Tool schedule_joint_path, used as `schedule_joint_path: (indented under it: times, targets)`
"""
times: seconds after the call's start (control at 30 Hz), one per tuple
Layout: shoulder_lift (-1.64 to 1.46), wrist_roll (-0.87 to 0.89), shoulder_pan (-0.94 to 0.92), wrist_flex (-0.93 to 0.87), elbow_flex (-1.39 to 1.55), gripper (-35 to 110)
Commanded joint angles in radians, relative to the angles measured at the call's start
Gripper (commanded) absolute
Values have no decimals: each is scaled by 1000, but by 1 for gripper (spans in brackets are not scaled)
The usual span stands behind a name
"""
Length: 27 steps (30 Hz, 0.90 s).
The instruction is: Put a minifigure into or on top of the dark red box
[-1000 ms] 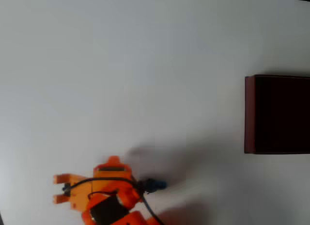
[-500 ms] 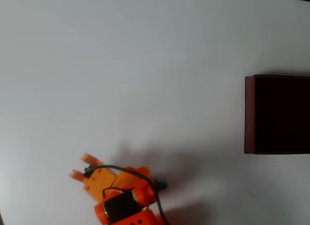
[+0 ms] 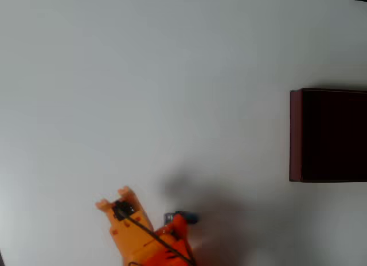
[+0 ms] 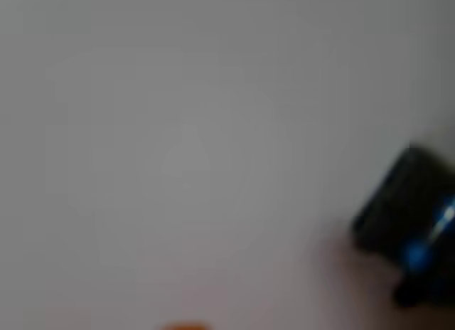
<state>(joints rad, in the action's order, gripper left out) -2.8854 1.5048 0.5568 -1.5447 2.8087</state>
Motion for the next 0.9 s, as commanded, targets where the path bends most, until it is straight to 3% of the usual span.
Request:
schedule_joint_path:
  times: [0.0, 0.2, 0.43, 0.87]
  targets:
    - [104, 81, 21, 6, -23, 28]
    - [123, 153, -51, -29, -61, 28]
    - [477, 67, -221, 3, -195, 28]
    - [422, 245, -218, 52, -117, 29]
